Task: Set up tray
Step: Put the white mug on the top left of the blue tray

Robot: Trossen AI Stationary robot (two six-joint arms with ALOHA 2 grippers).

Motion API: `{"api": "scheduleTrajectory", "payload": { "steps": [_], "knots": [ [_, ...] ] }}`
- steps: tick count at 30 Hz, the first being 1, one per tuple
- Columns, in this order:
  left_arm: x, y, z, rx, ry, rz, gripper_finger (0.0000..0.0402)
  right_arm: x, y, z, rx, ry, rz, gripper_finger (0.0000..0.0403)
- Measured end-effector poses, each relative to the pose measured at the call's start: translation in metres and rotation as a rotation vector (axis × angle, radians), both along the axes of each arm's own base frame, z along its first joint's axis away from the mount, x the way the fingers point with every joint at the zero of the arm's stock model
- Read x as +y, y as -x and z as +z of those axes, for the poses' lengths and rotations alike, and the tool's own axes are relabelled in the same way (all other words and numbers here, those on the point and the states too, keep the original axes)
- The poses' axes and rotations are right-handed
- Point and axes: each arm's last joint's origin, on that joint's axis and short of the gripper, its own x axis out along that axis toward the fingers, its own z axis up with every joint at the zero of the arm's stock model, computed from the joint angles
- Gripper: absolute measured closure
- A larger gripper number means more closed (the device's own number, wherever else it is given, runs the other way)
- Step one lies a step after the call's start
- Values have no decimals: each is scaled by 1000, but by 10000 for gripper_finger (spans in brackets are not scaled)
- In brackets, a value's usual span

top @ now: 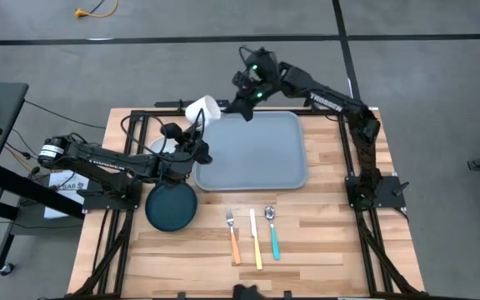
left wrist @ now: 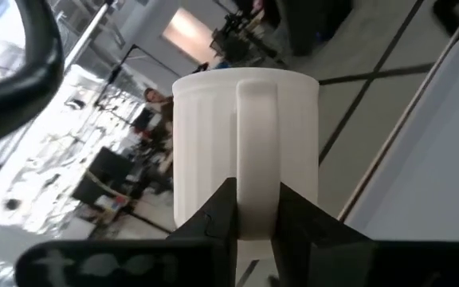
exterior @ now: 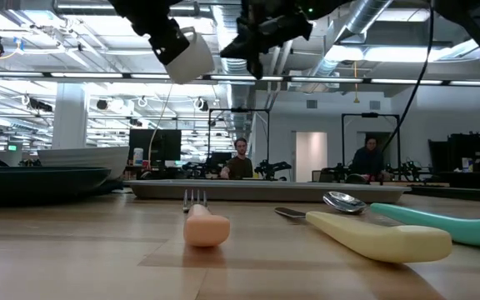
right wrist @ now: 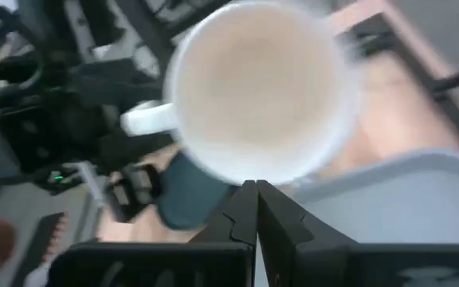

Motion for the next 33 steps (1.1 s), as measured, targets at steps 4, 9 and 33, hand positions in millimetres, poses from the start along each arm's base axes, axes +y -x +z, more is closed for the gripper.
{"api": "scheduleTrajectory", "payload": {
  "steps": [4,9,33],
  "knots": [
    [-1,-2,-1,-60,52,-91,369,-8,31,21,35,111,-71,403],
    [4,-6,-2,-134,139,-211,369,-4,75,57,65,297,-163,403],
    [53,-15,3,-483,616,-1038,369,105,126,80,227,488,410,403]
  ]
}}
